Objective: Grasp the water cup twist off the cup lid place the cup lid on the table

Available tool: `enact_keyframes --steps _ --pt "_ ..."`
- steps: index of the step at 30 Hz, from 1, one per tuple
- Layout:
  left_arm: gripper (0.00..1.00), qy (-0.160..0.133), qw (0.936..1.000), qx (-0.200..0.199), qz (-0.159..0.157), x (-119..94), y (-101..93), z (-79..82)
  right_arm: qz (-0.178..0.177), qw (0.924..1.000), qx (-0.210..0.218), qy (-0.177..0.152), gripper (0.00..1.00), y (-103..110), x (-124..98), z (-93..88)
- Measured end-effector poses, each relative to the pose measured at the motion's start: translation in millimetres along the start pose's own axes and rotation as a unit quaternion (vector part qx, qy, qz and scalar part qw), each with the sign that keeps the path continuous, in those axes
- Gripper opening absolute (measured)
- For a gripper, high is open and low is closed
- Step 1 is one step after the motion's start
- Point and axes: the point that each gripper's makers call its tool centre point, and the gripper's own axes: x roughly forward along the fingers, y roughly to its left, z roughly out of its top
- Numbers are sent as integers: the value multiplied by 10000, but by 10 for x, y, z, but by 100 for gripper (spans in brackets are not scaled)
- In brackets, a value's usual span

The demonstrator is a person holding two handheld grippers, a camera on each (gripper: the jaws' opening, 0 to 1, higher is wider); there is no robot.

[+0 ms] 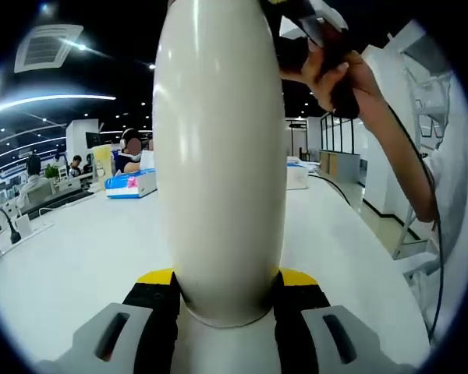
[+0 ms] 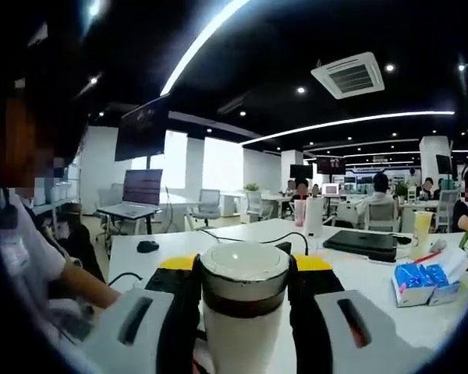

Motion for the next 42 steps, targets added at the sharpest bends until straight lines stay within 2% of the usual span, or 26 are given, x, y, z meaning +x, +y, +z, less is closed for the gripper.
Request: enact_keyframes --steps 13,20,30,37,42 --pt "49 -2 10000 -9 -5 0 -5 -3 413 9991 -12 62 46 -5 2 -4" --pt "49 -4 10000 -25 -4 1 -4 -4 783 9969 68 19 46 -29 12 -2" --pt "49 -4 10000 -29 -6 5 -8 -5 1502 9884 86 -188 46 28 -12 1" --pt "49 -1 10000 -9 -6 6 -18 -3 2022 9788 63 -330 46 72 -40 9" --pt "49 -1 10000 -13 -8 7 -20 -6 2124 9758 200 -484 46 69 -56 9"
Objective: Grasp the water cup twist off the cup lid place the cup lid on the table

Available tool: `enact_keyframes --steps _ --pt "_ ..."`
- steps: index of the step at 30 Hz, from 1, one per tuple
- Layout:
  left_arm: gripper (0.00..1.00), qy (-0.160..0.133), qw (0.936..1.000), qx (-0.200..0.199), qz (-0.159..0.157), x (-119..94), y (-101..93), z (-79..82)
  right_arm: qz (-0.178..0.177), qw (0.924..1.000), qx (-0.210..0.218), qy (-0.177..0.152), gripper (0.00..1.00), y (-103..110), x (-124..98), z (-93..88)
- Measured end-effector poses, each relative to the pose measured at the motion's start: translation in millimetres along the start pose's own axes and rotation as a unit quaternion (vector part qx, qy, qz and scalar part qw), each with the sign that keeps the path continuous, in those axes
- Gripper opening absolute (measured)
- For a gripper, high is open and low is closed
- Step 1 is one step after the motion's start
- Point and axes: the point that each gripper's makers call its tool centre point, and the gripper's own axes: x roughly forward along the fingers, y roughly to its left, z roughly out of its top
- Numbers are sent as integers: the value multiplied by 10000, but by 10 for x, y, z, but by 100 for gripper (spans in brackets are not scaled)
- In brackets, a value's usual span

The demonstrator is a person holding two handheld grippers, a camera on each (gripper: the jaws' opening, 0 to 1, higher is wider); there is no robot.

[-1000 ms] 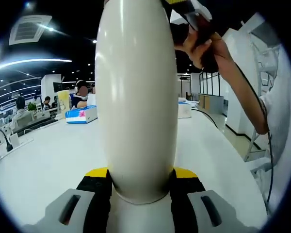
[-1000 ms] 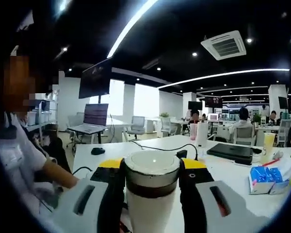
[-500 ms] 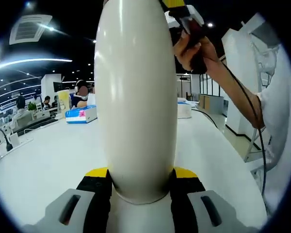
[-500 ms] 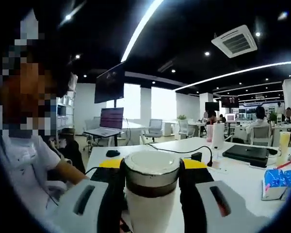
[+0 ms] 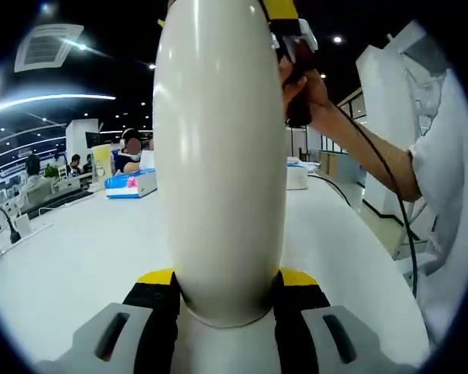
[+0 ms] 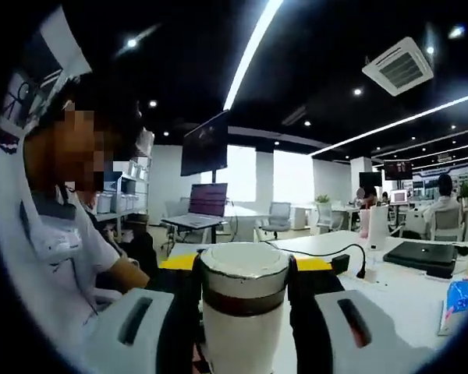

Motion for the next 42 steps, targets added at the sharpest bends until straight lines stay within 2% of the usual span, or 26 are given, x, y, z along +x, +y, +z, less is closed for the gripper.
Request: enact_keyframes --steps 3,5,6,7,8,10,12,14,16,18,21,22,24,28,29,32,34,38,39,41,42 --pt "49 -2 10000 1 0 1 0 0 -196 9993 -302 92 46 11 -2 -5" --pt "49 0 10000 1 0 2 0 0 -536 9980 -179 267 52 -36 -4 -30" --pt "49 -1 10000 6 1 2 0 0 -866 9947 -313 451 59 -104 -14 -52" --pt "49 -1 10000 13 2 2 -1 1 -980 9931 -366 532 62 -117 -16 -65" --pt "49 -1 10000 20 4 2 -1 2 -1131 9908 -423 612 63 -132 -25 -71" --pt "49 0 10000 12 7 3 1 2 -1456 9862 -260 742 63 -139 -59 -56" --pt "49 1 10000 19 9 4 3 2 -1757 9818 -178 706 64 -143 -71 7" --pt "49 1 10000 15 10 4 4 2 -1814 9811 -160 650 67 -55 -43 72" --pt "49 3 10000 21 13 5 5 2 -2154 9745 -140 607 68 -39 -40 132" --pt "49 2 10000 16 14 5 6 2 -2263 9707 -276 764 72 4 -17 129" --pt "49 3 10000 15 16 5 5 2 -2700 9542 -761 1036 81 22 25 129" --pt "49 3 10000 16 17 5 5 2 -2981 9424 -1006 1136 80 6 22 132" --pt "49 3 10000 18 17 4 4 2 -3390 9256 -1238 1138 80 -16 23 148" --pt "49 4 10000 15 21 3 5 2 -4211 8940 -1168 988 82 -68 -4 101" --pt "49 3 10000 14 21 3 6 2 -4306 8896 -1161 984 82 -76 -13 90" --pt "49 1 10000 11 20 1 5 2 -4459 8842 -1052 912 82 -76 14 45" --pt "49 2 10000 12 19 -1 4 3 -4497 8832 -992 894 81 -68 47 15" --pt "49 2 10000 16 19 -3 7 5 -4880 8641 -979 751 81 -95 34 21" --pt "49 2 10000 16 20 -3 8 5 -4902 8632 -972 722 81 -94 35 25" --pt "49 3 10000 17 21 -4 10 6 -5032 8561 -1041 557 80 -70 44 71" --pt "49 3 10000 17 20 -4 11 6 -5054 8539 -1091 599 79 -67 51 72"
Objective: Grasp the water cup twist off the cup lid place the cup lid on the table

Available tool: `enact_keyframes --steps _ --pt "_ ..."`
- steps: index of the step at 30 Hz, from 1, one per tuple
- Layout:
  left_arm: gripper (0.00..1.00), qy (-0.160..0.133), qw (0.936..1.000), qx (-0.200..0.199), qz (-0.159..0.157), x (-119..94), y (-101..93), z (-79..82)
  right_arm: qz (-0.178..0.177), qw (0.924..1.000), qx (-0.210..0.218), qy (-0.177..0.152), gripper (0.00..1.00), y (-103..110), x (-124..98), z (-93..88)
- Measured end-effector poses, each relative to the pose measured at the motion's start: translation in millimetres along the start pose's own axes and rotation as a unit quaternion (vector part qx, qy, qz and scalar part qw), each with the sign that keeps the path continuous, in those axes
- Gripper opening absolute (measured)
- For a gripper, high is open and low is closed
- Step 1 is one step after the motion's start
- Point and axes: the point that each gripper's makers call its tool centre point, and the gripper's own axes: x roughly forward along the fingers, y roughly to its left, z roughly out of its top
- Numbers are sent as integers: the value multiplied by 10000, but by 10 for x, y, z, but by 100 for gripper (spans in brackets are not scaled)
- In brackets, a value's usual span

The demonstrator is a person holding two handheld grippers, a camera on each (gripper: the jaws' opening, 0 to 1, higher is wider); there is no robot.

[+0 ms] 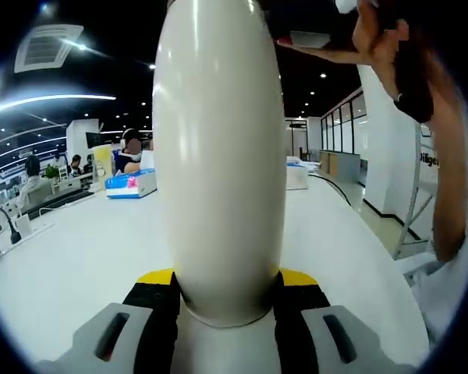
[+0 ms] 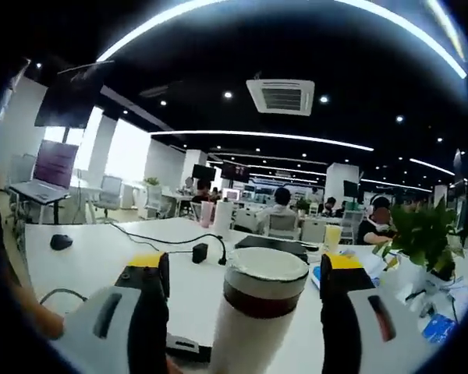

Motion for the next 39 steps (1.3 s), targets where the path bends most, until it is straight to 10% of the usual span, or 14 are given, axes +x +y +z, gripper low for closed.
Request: enact_keyframes --steps 39 --pt "49 5 10000 9 2 -14 -8 0 -77 9989 442 120 45 -165 -7 -70"
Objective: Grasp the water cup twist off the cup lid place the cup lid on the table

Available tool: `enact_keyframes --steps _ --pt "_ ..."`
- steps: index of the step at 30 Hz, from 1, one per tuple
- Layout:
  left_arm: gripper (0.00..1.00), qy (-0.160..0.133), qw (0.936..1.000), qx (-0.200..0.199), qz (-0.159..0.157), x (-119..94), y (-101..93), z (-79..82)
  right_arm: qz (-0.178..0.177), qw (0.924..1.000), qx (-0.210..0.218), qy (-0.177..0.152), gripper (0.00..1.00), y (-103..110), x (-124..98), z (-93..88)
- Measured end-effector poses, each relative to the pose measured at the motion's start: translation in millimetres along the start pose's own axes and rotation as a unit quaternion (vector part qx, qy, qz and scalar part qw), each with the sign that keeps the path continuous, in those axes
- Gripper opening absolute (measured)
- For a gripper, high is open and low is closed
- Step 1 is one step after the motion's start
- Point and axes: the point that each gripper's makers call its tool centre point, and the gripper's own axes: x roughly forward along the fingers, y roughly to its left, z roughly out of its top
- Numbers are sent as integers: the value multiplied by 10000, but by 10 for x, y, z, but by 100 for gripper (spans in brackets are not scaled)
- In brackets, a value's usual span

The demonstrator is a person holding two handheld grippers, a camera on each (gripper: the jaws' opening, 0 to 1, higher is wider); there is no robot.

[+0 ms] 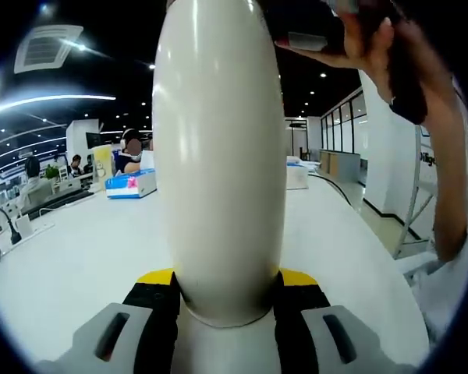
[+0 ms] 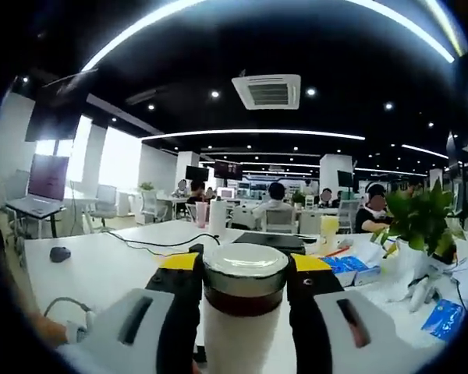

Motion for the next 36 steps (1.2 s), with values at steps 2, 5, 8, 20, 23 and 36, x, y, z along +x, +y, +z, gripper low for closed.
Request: enact_keyframes --steps 2,5,8,20,23,36 --pt "49 0 10000 0 -1 1 0 1 22 10000 -34 16 45 0 -4 -1" --pt "49 1 10000 -2 -1 3 2 1 139 9999 -34 0 45 -6 -6 0" --pt "49 1 10000 1 0 5 3 2 278 9996 -29 -38 45 -4 -7 0" --pt "49 -1 10000 -6 -2 10 0 4 893 9959 137 -51 45 9 -1 1" --pt "49 -2 10000 -10 -5 11 0 4 1031 9946 142 -52 45 11 -1 1" --pt "49 -3 10000 -24 -8 16 8 4 1632 9865 124 -74 45 33 9 2"
